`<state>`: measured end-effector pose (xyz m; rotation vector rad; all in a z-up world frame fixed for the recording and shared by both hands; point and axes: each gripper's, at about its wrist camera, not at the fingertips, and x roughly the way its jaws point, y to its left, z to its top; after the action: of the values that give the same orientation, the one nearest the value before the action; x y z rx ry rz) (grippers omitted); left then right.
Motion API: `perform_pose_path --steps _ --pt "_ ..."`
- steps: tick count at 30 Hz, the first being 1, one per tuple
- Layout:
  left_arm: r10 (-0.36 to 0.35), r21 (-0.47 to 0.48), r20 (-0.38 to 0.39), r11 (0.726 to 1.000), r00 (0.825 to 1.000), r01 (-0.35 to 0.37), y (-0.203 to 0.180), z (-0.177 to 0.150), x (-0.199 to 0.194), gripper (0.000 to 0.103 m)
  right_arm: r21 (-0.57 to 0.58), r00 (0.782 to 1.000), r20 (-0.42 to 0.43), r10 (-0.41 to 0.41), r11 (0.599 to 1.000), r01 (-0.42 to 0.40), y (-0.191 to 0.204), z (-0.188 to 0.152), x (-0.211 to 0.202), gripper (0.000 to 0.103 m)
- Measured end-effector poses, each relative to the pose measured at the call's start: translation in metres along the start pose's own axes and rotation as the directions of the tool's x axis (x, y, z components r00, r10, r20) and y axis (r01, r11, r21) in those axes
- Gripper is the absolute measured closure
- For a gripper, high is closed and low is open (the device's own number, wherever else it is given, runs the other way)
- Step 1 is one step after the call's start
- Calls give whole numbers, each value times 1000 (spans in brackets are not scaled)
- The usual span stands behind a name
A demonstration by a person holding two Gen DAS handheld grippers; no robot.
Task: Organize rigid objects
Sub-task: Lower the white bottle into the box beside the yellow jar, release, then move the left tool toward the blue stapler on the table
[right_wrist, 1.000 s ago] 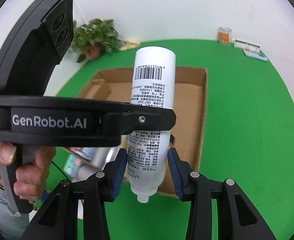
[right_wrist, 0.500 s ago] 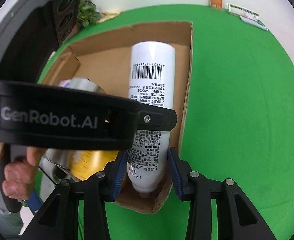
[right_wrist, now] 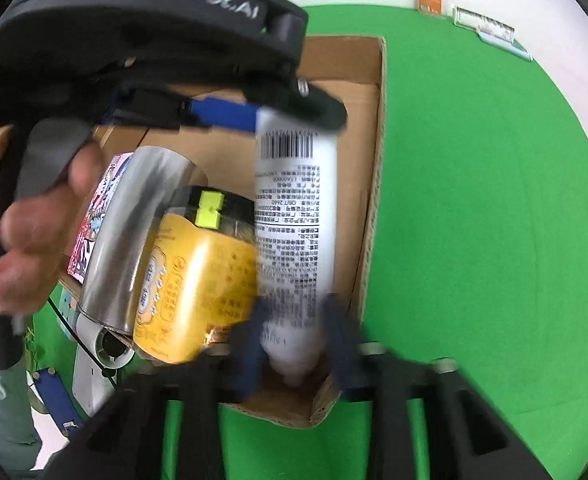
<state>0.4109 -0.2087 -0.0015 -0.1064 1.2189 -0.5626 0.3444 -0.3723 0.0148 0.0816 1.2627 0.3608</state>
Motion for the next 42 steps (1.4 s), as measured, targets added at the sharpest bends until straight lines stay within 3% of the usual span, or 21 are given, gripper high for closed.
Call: perform_pose_path --steps 2,3,5,10,13,17,19,22,25,32,35,36,37,39,42 --pt "-7 18 5 1000 1000 7 1 1 6 59 -9 1000 4 -18 1000 18 -1 -2 3 91" --pt "-27 29 -29 999 999 28 0 1 14 59 -1 1000 7 -11 1000 11 -1 -2 3 92" --pt "-20 47 -83 999 996 24 -3 2 29 70 4 1000 15 -13 1000 13 2 -2 3 92" --pt "28 94 -135 995 990 -16 -7 2 50 70 -14 999 25 -25 1000 26 11 -6 3 88" --pt "4 84 -148 996 989 9 -2 6 49 71 -27 999 33 -28 999 29 11 -14 4 87" --pt "1 62 -53 998 999 3 10 22 36 71 -32 999 49 -10 999 12 18 -21 5 80" --pt "-12 64 -42 998 999 14 11 27 40 71 -40 998 56 -6 999 9 22 -24 5 76" --pt "11 90 -94 996 995 -2 8 26 56 71 -48 998 66 -11 999 14 25 -26 5 76" --pt "-27 109 -149 993 989 43 7 22 62 80 -46 998 69 2 999 1 26 -28 4 76" --pt "67 165 -155 985 986 -41 2 17 47 80 -64 995 99 29 998 -22 20 -31 -4 69" --pt "85 186 -136 981 987 -59 -2 15 42 78 -69 990 137 25 998 -16 21 -35 -13 58" --pt "76 185 -136 982 988 -50 -4 12 39 78 -70 988 154 18 998 -7 23 -36 -18 37" --pt "55 176 -127 984 990 -32 -4 10 32 78 -74 982 188 20 997 -6 26 -39 -25 30" --pt "59 184 -52 982 997 -48 -7 3 9 77 -80 958 285 -38 995 64 36 -50 -44 3" --pt "65 235 129 967 989 -95 -10 -19 -48 70 -59 897 423 -129 984 169 56 -77 -62 1"
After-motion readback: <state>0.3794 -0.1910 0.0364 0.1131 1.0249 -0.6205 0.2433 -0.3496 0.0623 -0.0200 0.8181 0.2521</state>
